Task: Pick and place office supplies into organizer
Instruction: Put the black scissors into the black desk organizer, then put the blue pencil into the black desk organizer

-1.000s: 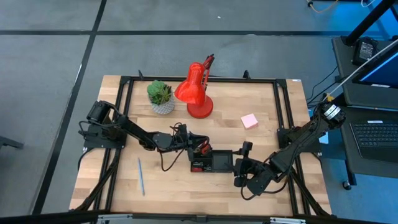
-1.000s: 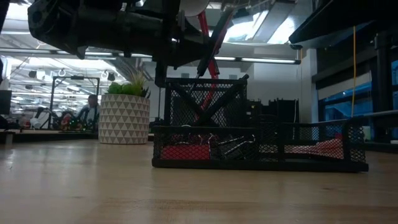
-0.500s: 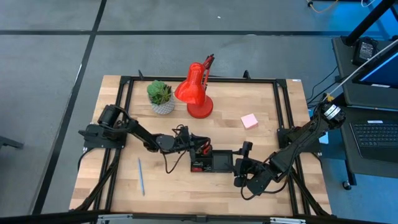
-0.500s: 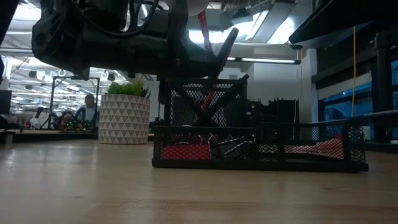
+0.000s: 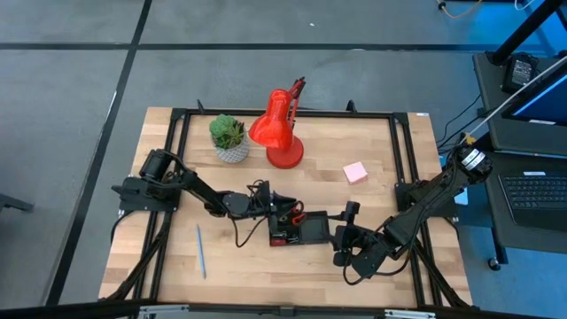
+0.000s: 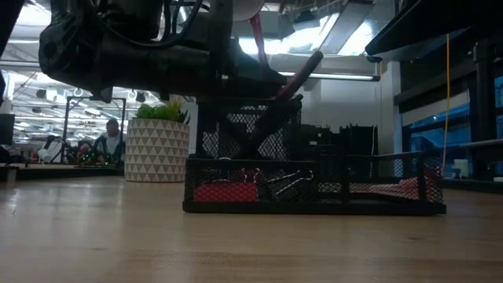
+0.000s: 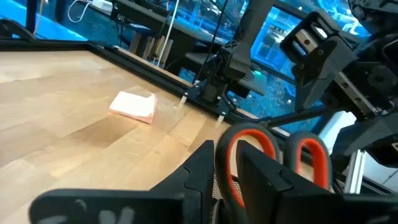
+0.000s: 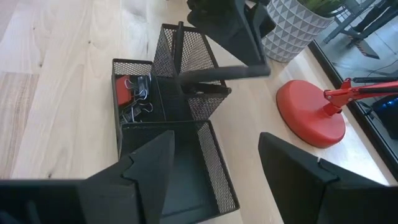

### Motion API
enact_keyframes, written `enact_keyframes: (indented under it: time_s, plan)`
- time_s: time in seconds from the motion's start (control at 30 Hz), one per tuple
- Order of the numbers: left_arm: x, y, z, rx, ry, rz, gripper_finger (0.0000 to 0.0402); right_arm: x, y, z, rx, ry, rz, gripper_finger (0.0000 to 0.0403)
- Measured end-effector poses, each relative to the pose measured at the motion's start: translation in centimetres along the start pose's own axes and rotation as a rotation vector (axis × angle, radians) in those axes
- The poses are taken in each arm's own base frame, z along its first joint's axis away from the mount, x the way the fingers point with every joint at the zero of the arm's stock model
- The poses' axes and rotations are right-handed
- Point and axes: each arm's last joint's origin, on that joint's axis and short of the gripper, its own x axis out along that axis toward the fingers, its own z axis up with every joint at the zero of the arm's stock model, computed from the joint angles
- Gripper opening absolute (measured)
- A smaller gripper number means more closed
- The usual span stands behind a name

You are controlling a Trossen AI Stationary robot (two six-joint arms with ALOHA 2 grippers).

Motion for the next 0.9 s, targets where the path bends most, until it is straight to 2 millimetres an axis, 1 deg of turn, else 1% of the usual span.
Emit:
enact_keyframes:
  time_s: [0.2,0.37,0.53,0.7,0.8,0.9]
  plan:
    - [0.0,-0.1,0.2,-0.004,-0.011,-0.004,0.0078,0.0,0.0,0.0,0.0,0.0,0.0,0.0236]
    - [-0.1,-0.5,0.9,0.072,-0.077,-0.048,0.0093,0.0,0.0,0.0,0.0,0.0,0.0,0.0236]
    - [-0.2,-1.1,1.8,0.245,-0.158,-0.146,0.0113,0.0,0.0,0.0,-0.003,0.002,-0.001,0.0236]
    - [-0.6,-1.9,1.7,0.453,-0.18,-0.271,0.0135,0.0,0.0,-0.1,-0.007,0.005,-0.002,0.0236]
    - [-0.8,-2.4,1.6,0.55,-0.19,-0.319,0.0148,0.0,0.0,-0.1,-0.007,0.005,-0.002,0.0236]
    - [-1.2,-3.2,2.2,0.628,-0.192,-0.328,0.0157,0.0,0.0,-0.1,-0.006,0.004,-0.002,0.0236]
